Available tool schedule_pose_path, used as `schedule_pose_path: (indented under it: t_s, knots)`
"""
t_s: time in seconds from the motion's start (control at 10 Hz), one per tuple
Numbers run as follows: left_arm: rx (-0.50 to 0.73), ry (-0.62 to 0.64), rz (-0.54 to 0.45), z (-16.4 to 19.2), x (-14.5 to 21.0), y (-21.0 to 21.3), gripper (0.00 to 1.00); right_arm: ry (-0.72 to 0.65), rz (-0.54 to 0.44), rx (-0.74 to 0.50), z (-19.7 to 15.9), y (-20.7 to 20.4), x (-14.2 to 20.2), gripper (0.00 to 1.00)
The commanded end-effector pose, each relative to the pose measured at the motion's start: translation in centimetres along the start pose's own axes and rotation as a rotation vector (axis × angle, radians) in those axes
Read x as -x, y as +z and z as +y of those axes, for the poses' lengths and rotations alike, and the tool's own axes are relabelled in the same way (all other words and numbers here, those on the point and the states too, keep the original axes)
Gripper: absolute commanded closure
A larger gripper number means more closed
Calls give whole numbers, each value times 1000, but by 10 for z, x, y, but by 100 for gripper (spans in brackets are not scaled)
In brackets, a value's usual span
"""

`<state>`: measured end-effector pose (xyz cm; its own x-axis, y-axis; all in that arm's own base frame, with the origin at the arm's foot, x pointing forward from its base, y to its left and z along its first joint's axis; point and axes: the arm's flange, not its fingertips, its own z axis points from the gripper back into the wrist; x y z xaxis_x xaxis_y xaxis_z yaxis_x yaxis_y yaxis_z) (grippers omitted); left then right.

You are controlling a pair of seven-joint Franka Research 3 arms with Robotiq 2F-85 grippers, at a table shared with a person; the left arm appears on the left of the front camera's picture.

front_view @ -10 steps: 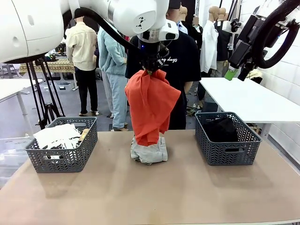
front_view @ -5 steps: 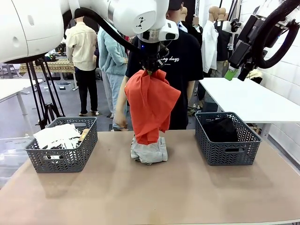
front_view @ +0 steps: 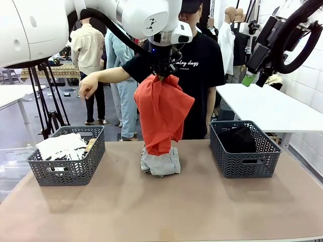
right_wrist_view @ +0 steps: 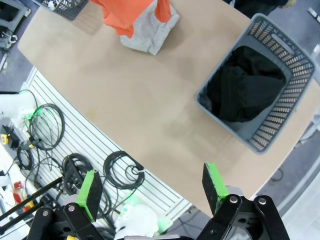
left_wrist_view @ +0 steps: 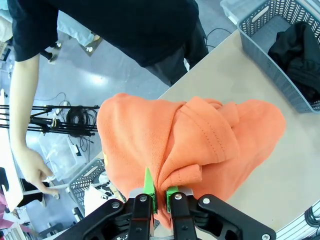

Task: Sort the tops and bottoms.
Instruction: Sort the clothes according to human instructions.

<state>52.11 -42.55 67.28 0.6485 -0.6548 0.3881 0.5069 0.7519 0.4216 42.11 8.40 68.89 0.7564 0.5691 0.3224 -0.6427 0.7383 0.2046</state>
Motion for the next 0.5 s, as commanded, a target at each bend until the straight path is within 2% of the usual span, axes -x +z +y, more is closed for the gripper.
schedule_pose_path:
  t_s: [0.0, 0.4]
  knots:
    - [2, 7, -13, 4, -1, 4, 100, -6, 11, 4, 1, 0, 2, 0]
    - [2, 7, -13, 4, -1, 4, 100, -6, 11, 4, 1, 0, 2, 0]
